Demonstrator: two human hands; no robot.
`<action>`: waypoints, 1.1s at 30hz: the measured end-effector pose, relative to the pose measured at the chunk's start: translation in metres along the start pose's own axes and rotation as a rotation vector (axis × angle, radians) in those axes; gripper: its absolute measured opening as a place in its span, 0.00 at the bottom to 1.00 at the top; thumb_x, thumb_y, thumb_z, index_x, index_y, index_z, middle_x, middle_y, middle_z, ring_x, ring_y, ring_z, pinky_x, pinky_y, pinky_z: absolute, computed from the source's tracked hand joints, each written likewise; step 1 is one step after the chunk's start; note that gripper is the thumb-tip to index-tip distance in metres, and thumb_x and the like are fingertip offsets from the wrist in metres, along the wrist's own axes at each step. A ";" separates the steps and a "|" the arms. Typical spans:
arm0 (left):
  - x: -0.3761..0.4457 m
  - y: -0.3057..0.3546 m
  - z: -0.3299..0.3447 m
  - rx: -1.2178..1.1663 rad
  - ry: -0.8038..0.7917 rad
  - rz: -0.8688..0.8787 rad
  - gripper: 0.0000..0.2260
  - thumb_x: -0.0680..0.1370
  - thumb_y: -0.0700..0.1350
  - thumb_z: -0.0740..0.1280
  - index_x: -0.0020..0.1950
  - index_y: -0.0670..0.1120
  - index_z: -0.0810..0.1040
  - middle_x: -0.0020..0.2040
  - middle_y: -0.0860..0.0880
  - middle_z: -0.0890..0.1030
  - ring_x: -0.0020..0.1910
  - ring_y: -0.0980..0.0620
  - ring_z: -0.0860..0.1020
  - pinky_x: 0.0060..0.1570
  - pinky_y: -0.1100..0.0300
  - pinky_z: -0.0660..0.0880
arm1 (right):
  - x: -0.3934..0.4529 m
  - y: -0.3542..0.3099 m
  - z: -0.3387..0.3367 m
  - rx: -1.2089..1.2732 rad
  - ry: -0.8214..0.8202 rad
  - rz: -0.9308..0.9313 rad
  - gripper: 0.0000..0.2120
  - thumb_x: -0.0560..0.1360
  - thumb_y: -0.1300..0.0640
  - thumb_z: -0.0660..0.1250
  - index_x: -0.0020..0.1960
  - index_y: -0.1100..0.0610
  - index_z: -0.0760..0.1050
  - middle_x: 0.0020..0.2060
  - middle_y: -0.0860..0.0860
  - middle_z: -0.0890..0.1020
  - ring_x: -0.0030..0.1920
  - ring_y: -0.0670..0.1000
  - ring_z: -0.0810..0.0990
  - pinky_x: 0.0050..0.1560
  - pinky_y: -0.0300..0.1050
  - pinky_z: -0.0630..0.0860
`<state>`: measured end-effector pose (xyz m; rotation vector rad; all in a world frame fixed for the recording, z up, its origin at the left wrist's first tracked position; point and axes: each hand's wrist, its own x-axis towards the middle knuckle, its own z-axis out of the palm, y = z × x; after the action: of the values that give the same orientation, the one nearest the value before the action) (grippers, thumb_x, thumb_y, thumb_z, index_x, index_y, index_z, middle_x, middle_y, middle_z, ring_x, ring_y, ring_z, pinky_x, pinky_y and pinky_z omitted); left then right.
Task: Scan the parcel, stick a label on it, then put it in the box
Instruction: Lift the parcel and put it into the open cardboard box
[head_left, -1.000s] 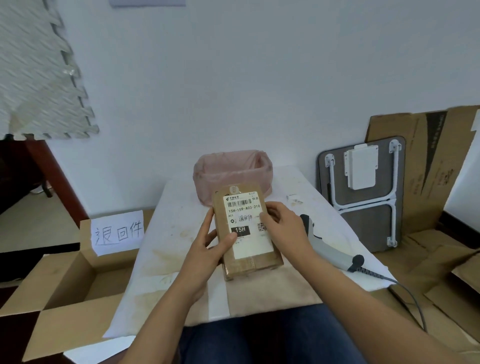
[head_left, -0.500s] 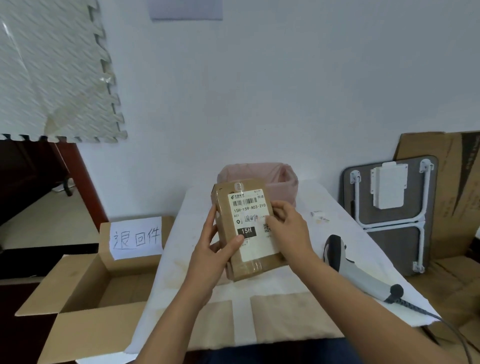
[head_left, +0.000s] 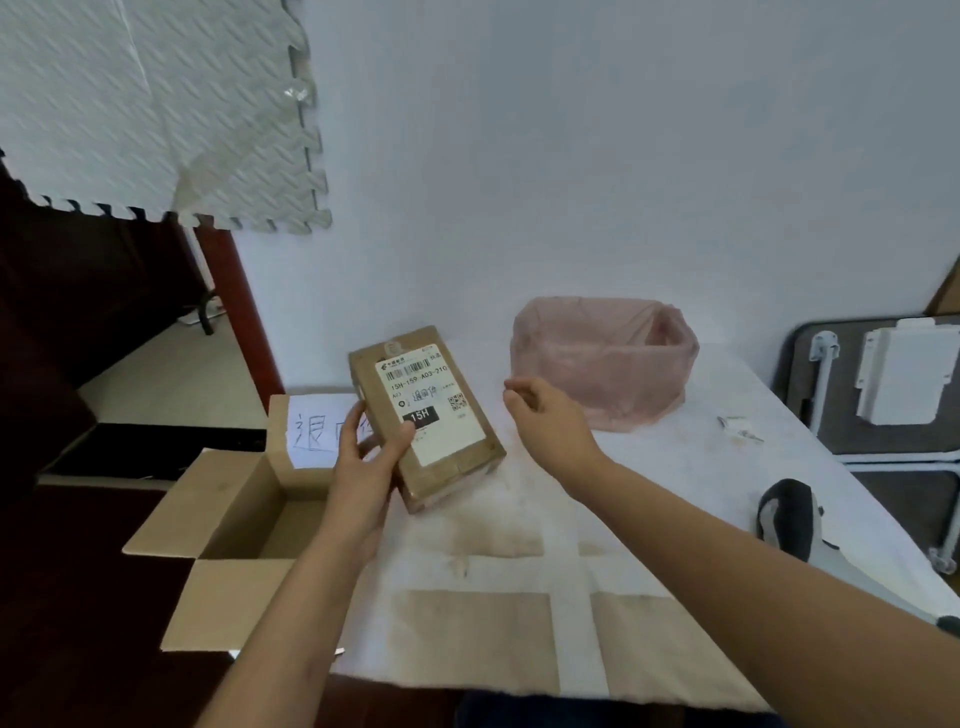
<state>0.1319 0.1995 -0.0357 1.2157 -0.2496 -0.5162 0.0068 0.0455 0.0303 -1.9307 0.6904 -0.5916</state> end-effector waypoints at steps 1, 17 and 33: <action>0.010 0.002 -0.018 0.021 0.082 0.054 0.31 0.72 0.45 0.76 0.69 0.62 0.66 0.67 0.48 0.77 0.60 0.48 0.80 0.59 0.46 0.77 | 0.006 0.000 0.012 -0.034 -0.032 -0.006 0.17 0.80 0.54 0.59 0.67 0.56 0.73 0.62 0.50 0.79 0.59 0.47 0.76 0.56 0.37 0.68; 0.156 -0.096 -0.158 0.917 0.276 -0.159 0.44 0.69 0.40 0.77 0.76 0.60 0.57 0.71 0.42 0.60 0.64 0.36 0.70 0.61 0.38 0.74 | 0.070 0.019 0.127 -0.366 -0.335 -0.135 0.15 0.79 0.61 0.56 0.61 0.57 0.77 0.60 0.53 0.80 0.60 0.52 0.77 0.52 0.37 0.69; 0.271 -0.281 -0.240 0.942 0.201 -0.490 0.35 0.64 0.77 0.60 0.55 0.51 0.81 0.52 0.39 0.84 0.49 0.39 0.82 0.52 0.40 0.78 | 0.087 0.052 0.125 -0.217 -0.303 -0.028 0.17 0.78 0.64 0.56 0.58 0.54 0.79 0.61 0.50 0.80 0.61 0.48 0.76 0.55 0.33 0.67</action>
<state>0.4040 0.1909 -0.4038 2.2627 0.0001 -0.7215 0.1406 0.0444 -0.0591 -2.1749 0.5515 -0.2383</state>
